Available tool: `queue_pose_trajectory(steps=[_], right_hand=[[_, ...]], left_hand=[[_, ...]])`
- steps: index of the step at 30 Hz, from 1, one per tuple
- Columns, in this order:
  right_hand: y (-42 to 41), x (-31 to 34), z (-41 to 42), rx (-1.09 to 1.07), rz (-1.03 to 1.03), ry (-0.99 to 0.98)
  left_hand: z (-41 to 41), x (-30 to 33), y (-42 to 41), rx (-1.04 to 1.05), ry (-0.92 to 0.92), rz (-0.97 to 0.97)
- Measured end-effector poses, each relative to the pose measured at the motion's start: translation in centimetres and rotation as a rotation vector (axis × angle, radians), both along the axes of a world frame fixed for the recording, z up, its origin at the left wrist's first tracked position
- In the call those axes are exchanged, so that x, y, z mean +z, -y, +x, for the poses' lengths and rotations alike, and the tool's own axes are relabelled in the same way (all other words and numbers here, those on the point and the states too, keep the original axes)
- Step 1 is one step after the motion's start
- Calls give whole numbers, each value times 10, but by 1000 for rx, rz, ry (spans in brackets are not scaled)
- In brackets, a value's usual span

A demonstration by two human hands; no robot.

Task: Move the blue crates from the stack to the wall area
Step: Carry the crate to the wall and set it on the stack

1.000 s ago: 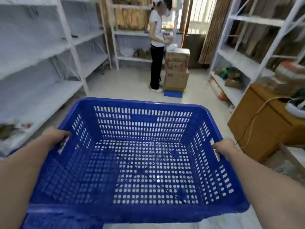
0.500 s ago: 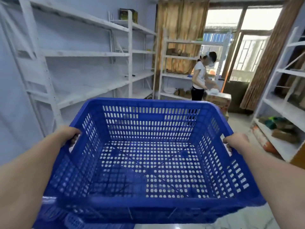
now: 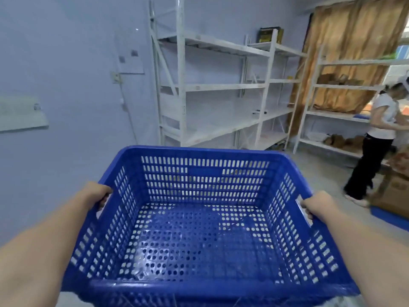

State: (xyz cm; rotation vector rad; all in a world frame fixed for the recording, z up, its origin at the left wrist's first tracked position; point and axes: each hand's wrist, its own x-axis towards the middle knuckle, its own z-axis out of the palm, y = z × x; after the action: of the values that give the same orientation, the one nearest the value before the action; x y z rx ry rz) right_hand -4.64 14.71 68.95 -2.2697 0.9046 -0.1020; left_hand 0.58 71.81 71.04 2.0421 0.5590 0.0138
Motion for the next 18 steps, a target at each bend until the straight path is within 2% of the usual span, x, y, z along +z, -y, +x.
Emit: queue_pose_trajectory(steps=[8,14,18], right_hand=[[-156,-20,92,262,-75,-93],[-242,-50,167,445,-80,-168],[-296,-60,241,550,-80,-120]], left_hand=[[-49,-40,-145,263,-109,12],[-55,-60,-210,407,-157,14],[-42,-71,-246,510,-184,17]])
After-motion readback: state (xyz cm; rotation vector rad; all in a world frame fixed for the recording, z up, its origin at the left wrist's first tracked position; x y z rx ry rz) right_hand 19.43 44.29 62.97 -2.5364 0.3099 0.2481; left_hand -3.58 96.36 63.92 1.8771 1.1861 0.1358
